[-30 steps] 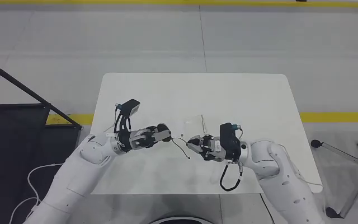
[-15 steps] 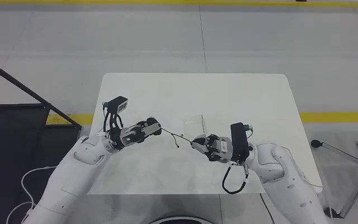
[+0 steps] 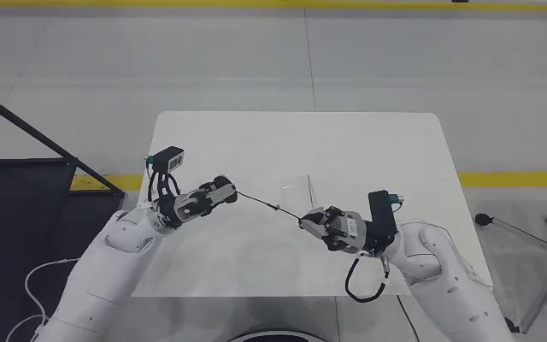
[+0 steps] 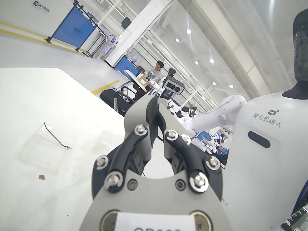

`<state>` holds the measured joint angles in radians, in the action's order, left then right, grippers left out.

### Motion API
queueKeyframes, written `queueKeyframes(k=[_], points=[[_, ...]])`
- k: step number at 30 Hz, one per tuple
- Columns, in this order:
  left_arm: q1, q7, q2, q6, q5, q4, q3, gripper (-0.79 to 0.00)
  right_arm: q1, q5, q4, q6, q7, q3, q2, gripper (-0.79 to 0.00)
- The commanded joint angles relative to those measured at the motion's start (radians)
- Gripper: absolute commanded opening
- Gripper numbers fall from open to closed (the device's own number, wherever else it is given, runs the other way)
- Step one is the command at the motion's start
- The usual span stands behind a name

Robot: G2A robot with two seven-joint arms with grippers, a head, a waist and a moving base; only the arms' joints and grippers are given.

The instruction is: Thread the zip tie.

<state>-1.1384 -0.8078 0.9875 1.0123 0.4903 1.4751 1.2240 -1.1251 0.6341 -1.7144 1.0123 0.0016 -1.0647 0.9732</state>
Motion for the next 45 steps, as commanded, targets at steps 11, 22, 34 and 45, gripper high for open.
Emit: queueKeyframes(k=[11, 22, 34, 45], points=[[-0.013, 0.0, 0.003, 0.0, -0.003, 0.002, 0.022, -0.785, 0.013, 0.087, -0.006, 0.0, -0.182, 0.056, -0.074, -0.785], [-0.018, -0.002, 0.006, -0.002, 0.004, 0.016, 0.006, -0.785, 0.058, 0.173, 0.019, 0.0, -0.284, 0.141, -0.126, -0.785], [0.031, -0.092, -0.011, -0.092, 0.111, 0.048, -0.096, -0.443, 0.188, 0.132, 0.076, 0.0, -0.231, 0.301, -0.135, -0.785], [0.071, -0.09, -0.025, -0.09, 0.126, 0.043, -0.163, -0.496, 0.251, 0.111, 0.105, 0.0, -0.227, 0.37, -0.132, -0.785]])
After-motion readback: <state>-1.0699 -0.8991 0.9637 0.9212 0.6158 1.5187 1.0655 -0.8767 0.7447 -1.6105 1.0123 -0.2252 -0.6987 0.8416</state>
